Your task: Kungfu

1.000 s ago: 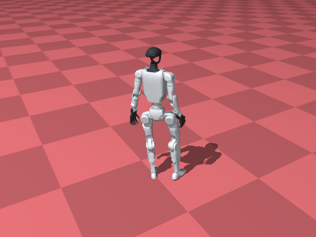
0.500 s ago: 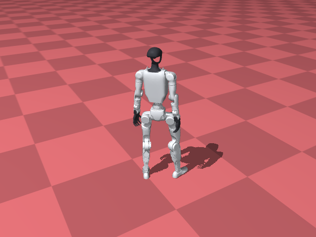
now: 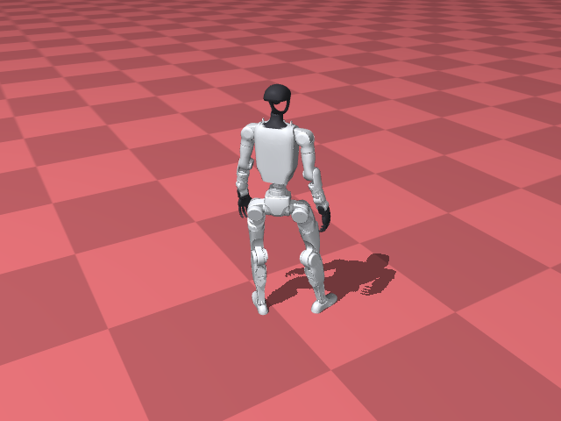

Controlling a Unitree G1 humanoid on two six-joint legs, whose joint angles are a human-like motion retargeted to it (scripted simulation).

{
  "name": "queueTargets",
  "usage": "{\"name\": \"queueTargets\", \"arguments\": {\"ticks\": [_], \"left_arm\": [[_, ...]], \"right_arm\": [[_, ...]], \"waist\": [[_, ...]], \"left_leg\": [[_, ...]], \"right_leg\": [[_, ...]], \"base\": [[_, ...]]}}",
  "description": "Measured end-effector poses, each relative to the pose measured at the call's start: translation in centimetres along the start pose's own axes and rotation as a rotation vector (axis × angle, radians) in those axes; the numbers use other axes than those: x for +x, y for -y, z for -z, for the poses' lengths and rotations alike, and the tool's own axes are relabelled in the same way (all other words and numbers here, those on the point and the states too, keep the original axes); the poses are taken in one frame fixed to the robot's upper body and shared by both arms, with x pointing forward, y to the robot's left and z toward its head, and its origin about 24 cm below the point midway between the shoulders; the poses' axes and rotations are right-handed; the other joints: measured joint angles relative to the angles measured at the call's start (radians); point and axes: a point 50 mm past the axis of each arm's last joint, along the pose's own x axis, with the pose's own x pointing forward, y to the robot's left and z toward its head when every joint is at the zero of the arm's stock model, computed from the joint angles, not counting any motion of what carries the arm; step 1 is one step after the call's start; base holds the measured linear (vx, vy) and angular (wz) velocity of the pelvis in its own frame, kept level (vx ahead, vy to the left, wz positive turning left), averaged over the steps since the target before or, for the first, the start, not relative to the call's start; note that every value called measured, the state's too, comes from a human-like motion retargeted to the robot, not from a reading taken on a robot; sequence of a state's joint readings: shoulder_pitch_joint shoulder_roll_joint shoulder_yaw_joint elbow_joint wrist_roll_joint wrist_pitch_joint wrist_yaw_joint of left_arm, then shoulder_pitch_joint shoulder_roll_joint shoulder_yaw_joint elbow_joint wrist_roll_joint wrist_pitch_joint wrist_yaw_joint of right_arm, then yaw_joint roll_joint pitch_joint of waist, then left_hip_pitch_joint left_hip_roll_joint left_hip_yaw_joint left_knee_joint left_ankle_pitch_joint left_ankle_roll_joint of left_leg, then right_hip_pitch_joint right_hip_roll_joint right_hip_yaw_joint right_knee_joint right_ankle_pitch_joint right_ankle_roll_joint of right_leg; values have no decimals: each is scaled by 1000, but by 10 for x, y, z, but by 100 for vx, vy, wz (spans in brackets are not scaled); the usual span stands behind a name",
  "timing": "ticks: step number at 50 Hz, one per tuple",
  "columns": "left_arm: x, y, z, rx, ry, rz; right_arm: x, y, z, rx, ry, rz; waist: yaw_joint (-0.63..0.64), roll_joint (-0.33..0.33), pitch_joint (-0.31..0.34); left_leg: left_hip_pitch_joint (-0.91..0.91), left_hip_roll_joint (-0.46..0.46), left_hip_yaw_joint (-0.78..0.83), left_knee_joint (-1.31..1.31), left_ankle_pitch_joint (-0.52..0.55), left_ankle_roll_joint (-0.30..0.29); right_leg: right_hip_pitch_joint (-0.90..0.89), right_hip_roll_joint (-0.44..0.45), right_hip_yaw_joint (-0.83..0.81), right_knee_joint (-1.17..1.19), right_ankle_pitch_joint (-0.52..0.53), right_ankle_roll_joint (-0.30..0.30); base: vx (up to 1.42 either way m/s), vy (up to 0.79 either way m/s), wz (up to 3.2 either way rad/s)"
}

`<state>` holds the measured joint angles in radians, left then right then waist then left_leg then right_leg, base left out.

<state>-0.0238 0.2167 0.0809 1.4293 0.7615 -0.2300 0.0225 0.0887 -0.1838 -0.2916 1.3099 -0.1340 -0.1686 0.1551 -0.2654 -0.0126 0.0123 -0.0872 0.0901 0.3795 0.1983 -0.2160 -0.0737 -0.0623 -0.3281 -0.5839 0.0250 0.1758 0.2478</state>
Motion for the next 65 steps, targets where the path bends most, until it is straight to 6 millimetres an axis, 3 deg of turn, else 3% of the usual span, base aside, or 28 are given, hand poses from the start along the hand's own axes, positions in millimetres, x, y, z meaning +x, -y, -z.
{"name": "queueTargets", "arguments": {"ticks": [4,6,11,14,15,16,18,20,22,26,29,33,38,42,45,46,47,48,49,52,55,60,65], "left_arm": [[-8,8,32,-110,-142,105],[-14,12,49,-158,-220,131],[-30,23,88,-252,-374,158],[-38,30,102,-274,-442,163],[-40,32,105,-280,-458,161],[-41,33,107,-288,-472,152],[-40,39,103,-330,-473,134],[-34,48,89,-417,-429,113],[-30,61,75,-542,-373,103],[-28,83,56,-805,-296,120],[-23,85,42,-963,-268,106],[-17,73,31,-1169,-220,30],[-7,51,12,-1673,-54,-100],[-1,13,-10,-2411,341,-235],[-1,-11,-11,-2896,689,-378],[-1,-16,-8,-2978,727,-419],[-2,-20,-4,3000,-744,450],[-3,-24,1,2992,-732,476],[-3,-27,5,-3007,722,-498],[-6,-37,15,-2806,661,-483],[-9,-44,19,-2631,655,-443],[-10,-49,20,-2588,672,-442],[-10,-47,22,-2613,638,-463]], "right_arm": [[0,-11,7,-42,-27,-10],[0,-19,12,-62,-42,-25],[-4,-39,29,-34,-68,-12],[-11,-48,49,59,-101,14],[-14,-51,57,95,-119,23],[-16,-54,63,136,-145,16],[-19,-58,71,203,-189,-3],[-18,-58,71,245,-206,-16],[-16,-55,67,269,-201,-6],[-13,-55,60,330,-180,-40],[-11,-54,51,428,-110,-47],[-8,-50,40,572,-28,-46],[-3,-51,19,900,87,-155],[-1,-41,-2,1356,330,-195],[-1,-27,-7,1727,510,-71],[-2,-21,-5,1833,541,-12],[-2,-16,-3,1927,567,43],[-2,-11,0,1997,583,91],[-3,-7,2,2042,589,122],[-4,2,4,2044,584,143],[-5,7,3,1919,567,121],[-6,12,1,1790,553,80],[-7,18,1,1813,563,102]], "waist": [[-22,62,9],[-39,80,15],[-97,69,10],[-73,40,-9],[-51,22,-23],[-31,10,-27],[-5,1,-19],[3,11,-12],[-11,20,-16],[-81,23,-34],[-73,16,-36],[-22,5,-49],[-44,6,-52],[-40,5,-51],[-31,1,-57],[-30,0,-57],[-30,0,-56],[-31,0,-54],[-31,1,-52],[-29,1,-42],[-24,0,-34],[-20,5,-28],[-27,11,-17]], "left_leg": [[3,30,14,-53,1,3],[8,38,29,-78,3,-4],[10,10,41,-107,36,-11],[28,-20,67,-114,47,9],[36,-41,88,-117,48,19],[42,-51,86,-122,52,22],[56,-57,79,-131,61,22],[59,-54,87,-134,60,19],[64,-60,108,-142,54,28],[70,-69,113,-152,59,36],[78,-69,115,-150,60,33],[89,-71,135,-157,60,37],[93,-65,141,-157,65,37],[93,-62,145,-155,69,40],[88,-60,147,-151,71,41],[87,-59,147,-150,71,41],[86,-59,147,-149,72,42],[85,-58,146,-148,72,43],[83,-58,145,-147,73,45],[77,-55,142,-142,76,47],[70,-52,141,-136,76,50],[47,-42,143,-114,75,54],[29,-38,132,-89,73,55]], "right_leg": [[-38,120,141,125,-233,-134],[-55,191,205,193,-298,-166],[-24,299,199,218,-290,-157],[46,308,83,104,-312,-294],[78,289,11,61,-297,-305],[84,290,51,52,-295,-285],[74,308,201,53,-295,-249],[81,282,169,51,-288,-204],[99,279,59,43,-290,-222],[93,290,98,39,-288,-242],[105,281,84,36,-287,-228],[101,287,100,40,-284,-240],[103,289,91,41,-284,-235],[100,291,100,45,-284,-242],[98,290,94,45,-285,-244],[98,290,93,45,-285,-245],[97,290,93,44,-285,-245],[96,290,96,44,-285,-246],[96,290,97,44,-284,-247],[94,290,100,43,-283,-250],[88,291,104,44,-282,-256],[69,291,119,56,-293,-267],[63,290,121,64,-316,-258]], "base": [[-3,27,-24],[-6,19,-8],[0,9,22],[11,-2,-8],[15,-5,-35],[13,-4,-25],[3,4,2],[-4,15,-5],[5,10,-15],[10,0,13],[-2,1,-1],[4,-5,-34],[-2,-1,-5],[-1,0,-2],[-5,-1,-1],[-7,-1,1],[-6,1,1],[-6,1,1],[-6,1,0],[-7,1,-2],[-7,0,-4],[-8,2,-3],[-8,2,10]]}}
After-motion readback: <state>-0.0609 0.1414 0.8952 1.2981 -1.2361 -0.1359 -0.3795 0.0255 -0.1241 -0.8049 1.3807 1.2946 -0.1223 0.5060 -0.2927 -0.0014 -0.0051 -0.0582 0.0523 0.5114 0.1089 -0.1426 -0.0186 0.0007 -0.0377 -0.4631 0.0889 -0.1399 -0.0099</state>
